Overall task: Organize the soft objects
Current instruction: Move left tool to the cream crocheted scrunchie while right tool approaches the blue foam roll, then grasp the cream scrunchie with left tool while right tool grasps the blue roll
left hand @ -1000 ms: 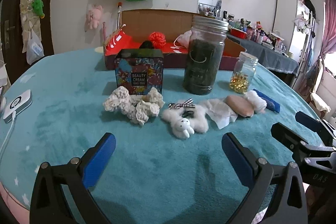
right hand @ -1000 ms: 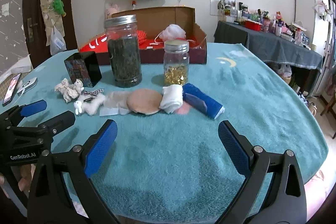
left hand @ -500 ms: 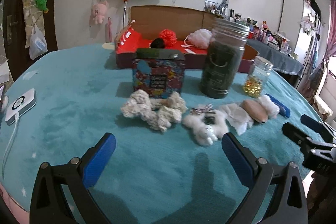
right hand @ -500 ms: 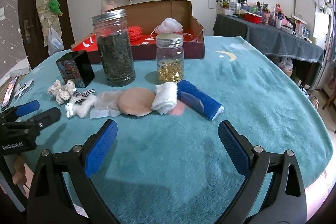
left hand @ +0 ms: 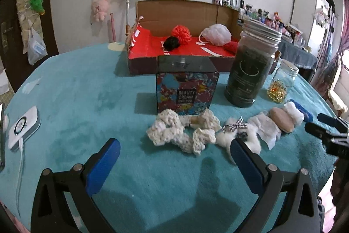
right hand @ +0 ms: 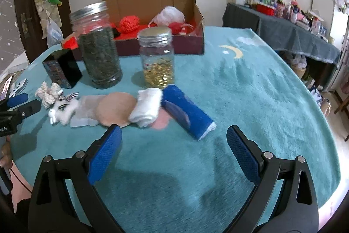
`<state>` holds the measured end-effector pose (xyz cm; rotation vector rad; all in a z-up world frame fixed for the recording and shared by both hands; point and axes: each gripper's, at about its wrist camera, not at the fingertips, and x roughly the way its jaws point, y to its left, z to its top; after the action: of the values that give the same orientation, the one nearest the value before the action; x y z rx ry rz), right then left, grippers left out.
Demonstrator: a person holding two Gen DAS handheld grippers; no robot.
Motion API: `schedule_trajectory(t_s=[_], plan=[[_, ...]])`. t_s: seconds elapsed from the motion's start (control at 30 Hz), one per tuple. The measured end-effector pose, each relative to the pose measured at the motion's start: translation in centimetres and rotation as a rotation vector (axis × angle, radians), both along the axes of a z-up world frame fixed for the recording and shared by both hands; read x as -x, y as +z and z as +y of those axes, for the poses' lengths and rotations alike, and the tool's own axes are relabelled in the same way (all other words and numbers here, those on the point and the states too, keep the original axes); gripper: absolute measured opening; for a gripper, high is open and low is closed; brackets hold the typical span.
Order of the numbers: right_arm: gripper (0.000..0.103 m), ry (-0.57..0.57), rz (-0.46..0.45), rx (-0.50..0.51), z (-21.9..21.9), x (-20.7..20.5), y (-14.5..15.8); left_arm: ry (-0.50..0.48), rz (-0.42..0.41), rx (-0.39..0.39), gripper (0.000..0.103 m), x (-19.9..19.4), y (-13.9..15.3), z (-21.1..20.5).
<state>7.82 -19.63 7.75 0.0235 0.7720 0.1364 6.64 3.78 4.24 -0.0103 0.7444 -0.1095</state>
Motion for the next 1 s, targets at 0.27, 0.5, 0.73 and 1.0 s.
schedule_trajectory(t_s=[0.27,0.5,0.73,1.0], plan=[[0.093,0.060,0.101,-0.025,-1.6,-3.2,-0.7,-0.062,0.073,-0.023,0.097,-3.0,-0.2,-0.2],[0.035,0.123,0.090,0.001,-0.8,-3.8,-0.6,-0.130,0.112,-0.003,0.057,-3.9,-1.3,-0.5],[0.025,0.088,0.043,-0.059,-1.7,-2.9,0.3,-0.146,0.104,0.052,0.017,-2.9,-0.3,-0.1],[0.025,0.142,-0.013,-0.111,-0.8,-1.9,2.8,-0.219,0.034,0.081,0.017,-1.4,2.3,-1.2]])
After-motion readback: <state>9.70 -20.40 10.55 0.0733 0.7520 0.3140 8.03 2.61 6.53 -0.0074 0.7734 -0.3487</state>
